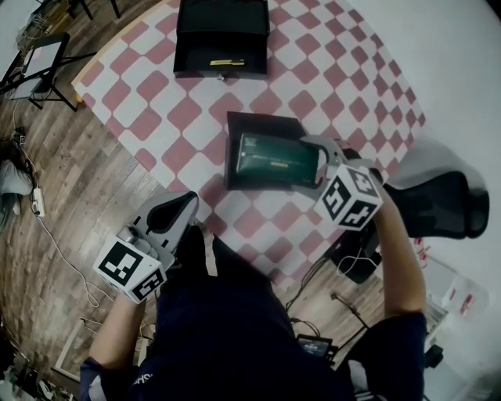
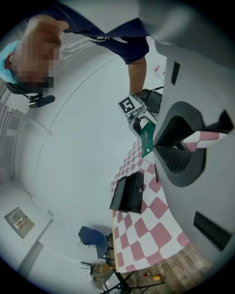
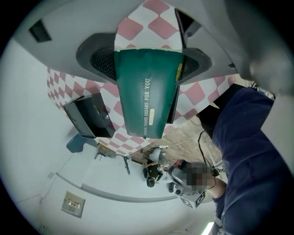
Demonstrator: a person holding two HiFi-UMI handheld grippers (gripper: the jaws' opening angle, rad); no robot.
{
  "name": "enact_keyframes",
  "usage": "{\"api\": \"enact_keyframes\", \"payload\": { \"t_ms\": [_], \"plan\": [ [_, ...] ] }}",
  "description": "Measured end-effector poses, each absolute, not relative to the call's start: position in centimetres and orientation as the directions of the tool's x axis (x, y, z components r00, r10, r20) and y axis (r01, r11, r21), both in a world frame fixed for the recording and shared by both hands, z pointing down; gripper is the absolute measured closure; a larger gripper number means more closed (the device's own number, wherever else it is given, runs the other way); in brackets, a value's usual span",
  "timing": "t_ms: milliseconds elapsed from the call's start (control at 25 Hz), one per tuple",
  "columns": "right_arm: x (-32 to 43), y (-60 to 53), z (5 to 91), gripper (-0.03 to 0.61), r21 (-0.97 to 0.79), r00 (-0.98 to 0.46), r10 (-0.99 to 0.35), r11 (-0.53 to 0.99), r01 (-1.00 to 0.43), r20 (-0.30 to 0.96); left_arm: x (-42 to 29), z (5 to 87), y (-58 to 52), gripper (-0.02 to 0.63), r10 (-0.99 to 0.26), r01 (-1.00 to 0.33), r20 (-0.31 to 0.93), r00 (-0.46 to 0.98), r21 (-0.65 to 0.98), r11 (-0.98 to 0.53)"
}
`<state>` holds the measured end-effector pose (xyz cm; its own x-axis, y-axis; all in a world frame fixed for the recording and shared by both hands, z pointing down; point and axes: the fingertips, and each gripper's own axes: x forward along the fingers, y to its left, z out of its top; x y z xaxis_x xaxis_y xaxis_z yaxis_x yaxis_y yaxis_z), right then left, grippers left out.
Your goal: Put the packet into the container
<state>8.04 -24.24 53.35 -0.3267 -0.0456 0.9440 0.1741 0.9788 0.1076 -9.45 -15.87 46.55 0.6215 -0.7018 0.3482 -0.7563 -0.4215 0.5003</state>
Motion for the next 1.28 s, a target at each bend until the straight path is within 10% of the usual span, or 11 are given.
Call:
{"api": "enact_keyframes", "payload": {
  "t_ms": [1280],
  "plan": [
    [7.8,-23.0,58.8,0.127,0.1,-0.223,-0.033,0.949,0.3,0.974,-8.5,47.6,-16.2,0.575,-0.696,-0.755,0.36,0.622,0.51,-0.412]
  ]
}}
